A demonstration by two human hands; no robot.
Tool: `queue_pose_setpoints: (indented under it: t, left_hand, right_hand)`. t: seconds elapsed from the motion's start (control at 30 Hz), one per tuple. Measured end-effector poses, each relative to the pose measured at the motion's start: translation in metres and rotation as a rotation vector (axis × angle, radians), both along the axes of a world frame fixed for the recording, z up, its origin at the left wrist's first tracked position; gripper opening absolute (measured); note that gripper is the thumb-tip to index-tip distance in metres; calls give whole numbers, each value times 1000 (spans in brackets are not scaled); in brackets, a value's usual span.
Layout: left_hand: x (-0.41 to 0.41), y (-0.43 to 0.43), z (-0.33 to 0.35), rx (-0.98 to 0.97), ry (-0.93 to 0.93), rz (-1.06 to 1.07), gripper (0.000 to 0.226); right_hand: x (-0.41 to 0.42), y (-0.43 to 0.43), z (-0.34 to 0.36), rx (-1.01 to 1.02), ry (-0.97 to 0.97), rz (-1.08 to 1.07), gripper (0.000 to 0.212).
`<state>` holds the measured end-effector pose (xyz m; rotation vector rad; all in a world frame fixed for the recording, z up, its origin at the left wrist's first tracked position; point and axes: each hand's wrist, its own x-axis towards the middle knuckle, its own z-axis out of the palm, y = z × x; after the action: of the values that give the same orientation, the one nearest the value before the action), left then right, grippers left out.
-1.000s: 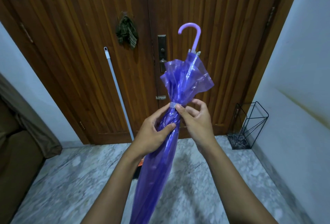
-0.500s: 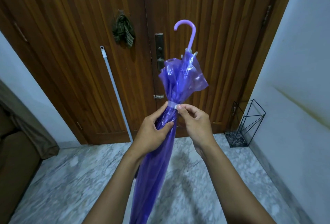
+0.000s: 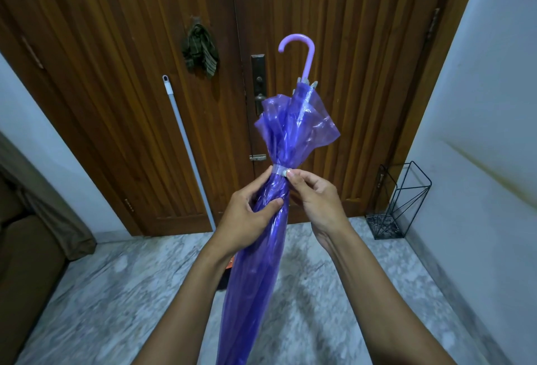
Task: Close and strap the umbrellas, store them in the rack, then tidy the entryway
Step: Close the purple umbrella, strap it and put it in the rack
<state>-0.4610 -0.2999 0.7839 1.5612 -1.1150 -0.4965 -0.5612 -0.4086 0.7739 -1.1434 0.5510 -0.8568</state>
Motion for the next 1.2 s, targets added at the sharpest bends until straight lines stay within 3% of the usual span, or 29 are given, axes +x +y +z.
queue_pose_setpoints:
  t: [0.2, 0.37, 0.6, 0.97, 1.03, 1.13, 1.2]
  left_hand:
    - [-1, 2, 1, 12, -18, -12, 65]
    - [-1, 3, 0, 18, -9, -43, 63]
    - [0, -1, -3, 26, -13, -84, 64]
    - [13, -21, -16, 9, -1, -88, 70]
    - [21, -25, -17, 38, 61, -164, 63]
    - [39, -38, -8, 37, 331, -201, 47]
    - [50, -57, 5, 26, 364, -188, 54]
  right_hand:
    - [-1, 0, -2, -1, 16, -4, 17]
    - [2, -2, -8, 68, 1, 137, 50]
    - [4, 1, -6, -5, 14, 54, 20]
    - [12, -17, 7, -97, 126, -63, 27]
    - [13, -21, 10, -139, 148, -116, 21]
    - [8, -27, 16, -164, 117, -141, 20]
    - [1, -31, 22, -191, 120, -151, 24]
